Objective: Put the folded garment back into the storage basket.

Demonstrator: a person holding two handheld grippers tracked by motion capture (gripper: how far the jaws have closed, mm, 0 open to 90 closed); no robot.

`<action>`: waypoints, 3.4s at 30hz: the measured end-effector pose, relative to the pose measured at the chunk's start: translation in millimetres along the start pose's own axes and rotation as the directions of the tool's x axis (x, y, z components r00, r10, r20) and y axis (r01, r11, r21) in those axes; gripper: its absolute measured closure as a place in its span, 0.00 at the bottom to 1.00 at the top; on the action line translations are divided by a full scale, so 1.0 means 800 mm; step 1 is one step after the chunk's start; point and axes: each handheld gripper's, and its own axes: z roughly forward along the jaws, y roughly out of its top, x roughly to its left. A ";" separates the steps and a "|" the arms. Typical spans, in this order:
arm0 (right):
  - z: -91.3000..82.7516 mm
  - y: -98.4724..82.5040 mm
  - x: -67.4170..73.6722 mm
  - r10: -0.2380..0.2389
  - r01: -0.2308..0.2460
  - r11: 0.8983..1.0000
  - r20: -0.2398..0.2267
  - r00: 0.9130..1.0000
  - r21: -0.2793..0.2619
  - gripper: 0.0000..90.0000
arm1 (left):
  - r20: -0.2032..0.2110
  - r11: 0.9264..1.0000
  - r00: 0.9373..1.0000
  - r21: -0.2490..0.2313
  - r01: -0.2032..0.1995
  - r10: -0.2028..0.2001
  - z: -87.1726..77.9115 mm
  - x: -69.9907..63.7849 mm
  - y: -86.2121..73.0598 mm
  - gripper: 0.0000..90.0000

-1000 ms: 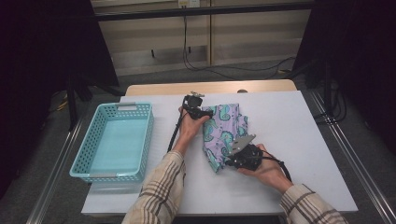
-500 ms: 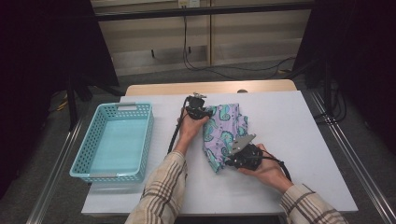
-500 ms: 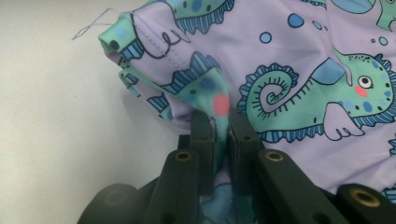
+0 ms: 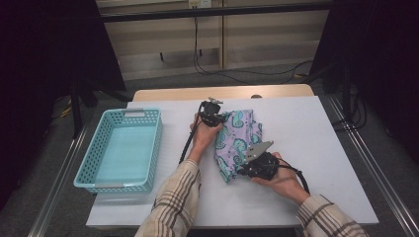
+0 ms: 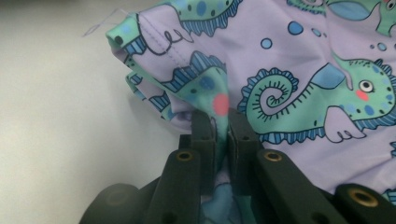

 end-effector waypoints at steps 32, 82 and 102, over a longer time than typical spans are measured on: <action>-0.049 0.014 -0.007 0.048 -0.044 0.985 0.019 0.999 -0.168 0.94 | 0.010 0.997 1.000 -0.076 0.014 -0.014 -0.038 -0.015 0.039 0.91; -0.084 0.060 0.014 0.024 -0.009 0.937 0.037 0.999 -0.349 0.94 | -0.040 0.993 0.999 -0.118 -0.010 0.005 -0.112 0.011 0.068 0.92; -0.081 0.098 0.024 -0.018 0.022 0.914 0.012 1.000 -0.404 0.94 | -0.066 0.985 0.997 -0.173 0.018 -0.030 -0.152 0.029 0.074 0.92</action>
